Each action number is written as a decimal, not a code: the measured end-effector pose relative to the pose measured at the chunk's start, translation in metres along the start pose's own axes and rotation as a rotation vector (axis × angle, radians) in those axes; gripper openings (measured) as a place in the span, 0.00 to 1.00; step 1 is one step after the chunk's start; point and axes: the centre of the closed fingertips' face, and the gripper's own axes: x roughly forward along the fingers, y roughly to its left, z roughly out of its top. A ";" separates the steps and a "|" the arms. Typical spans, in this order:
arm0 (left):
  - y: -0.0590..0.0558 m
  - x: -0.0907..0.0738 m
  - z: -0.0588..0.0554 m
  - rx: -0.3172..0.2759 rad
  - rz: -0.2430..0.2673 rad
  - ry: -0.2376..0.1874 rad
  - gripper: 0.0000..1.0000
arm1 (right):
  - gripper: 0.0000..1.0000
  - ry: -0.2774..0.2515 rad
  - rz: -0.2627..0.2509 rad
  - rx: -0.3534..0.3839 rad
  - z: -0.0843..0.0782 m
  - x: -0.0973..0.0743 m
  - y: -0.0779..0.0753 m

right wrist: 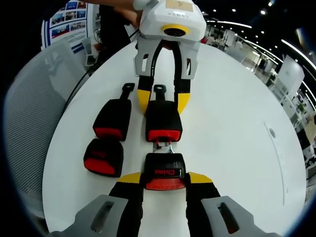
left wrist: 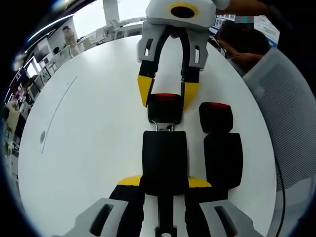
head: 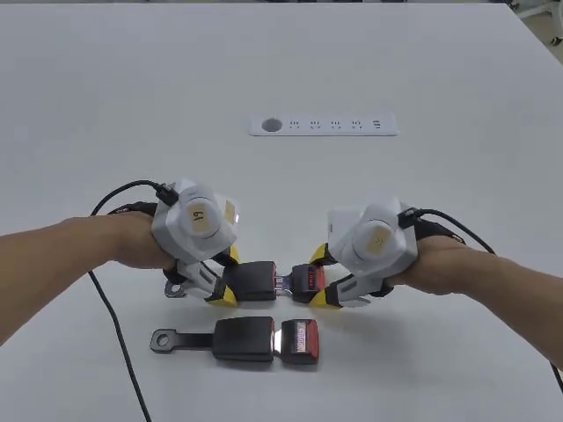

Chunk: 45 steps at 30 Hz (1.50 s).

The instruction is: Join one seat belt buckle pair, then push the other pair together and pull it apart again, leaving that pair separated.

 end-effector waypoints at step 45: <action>-0.002 0.000 0.004 0.000 0.003 -0.028 0.31 | 0.28 0.039 -0.002 0.011 0.014 0.008 0.001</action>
